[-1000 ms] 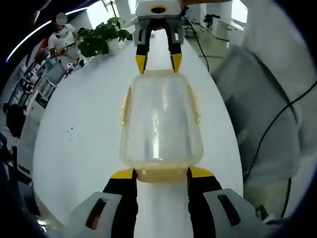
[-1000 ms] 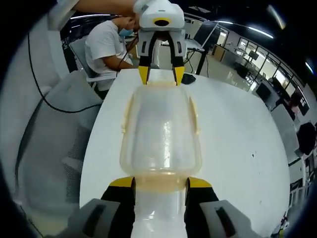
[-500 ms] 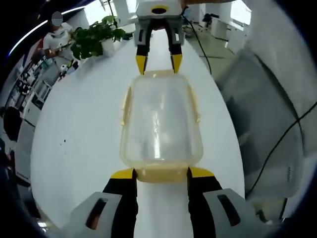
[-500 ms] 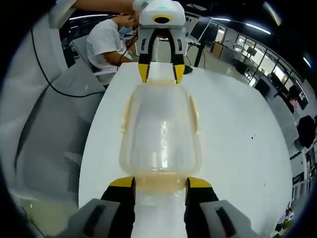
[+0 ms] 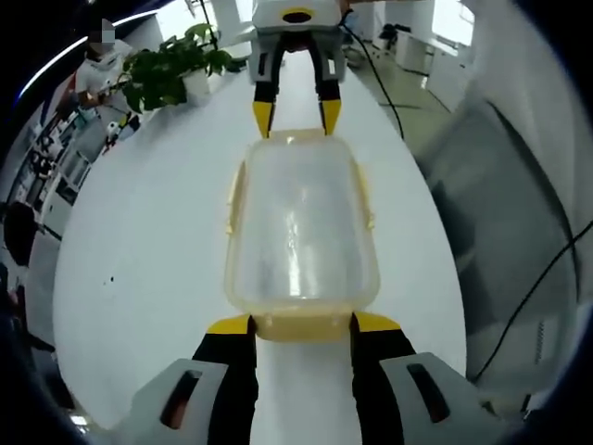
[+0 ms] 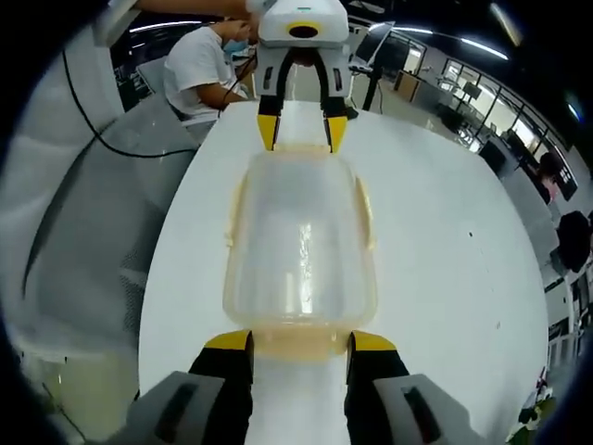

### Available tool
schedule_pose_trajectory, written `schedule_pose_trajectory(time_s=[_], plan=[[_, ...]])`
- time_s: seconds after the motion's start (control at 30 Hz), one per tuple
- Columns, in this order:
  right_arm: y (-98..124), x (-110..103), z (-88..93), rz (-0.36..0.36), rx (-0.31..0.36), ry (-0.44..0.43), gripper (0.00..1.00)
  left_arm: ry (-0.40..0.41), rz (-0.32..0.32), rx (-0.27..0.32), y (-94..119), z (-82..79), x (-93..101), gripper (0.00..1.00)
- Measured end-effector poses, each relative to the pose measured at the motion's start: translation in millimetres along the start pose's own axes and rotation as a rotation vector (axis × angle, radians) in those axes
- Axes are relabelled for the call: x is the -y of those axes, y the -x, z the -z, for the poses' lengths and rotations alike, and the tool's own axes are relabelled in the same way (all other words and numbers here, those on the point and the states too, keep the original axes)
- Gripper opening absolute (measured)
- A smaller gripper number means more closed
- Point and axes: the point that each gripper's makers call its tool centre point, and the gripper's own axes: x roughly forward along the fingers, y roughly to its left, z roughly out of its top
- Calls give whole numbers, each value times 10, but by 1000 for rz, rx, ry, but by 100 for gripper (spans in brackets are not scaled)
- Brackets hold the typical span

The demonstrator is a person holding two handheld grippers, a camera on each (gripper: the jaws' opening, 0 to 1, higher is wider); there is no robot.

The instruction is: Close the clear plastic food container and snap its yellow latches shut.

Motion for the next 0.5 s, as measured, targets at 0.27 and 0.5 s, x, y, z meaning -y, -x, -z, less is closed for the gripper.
schedule_pose_trajectory(time_s=[0.27,0.5], plan=[[-68,1,59,-8,-6,3,37,0,10,-29,-128,55,15,37],[-132,20,91,-8,-12,10,37,-2,15,-46,-201,93,1,37]])
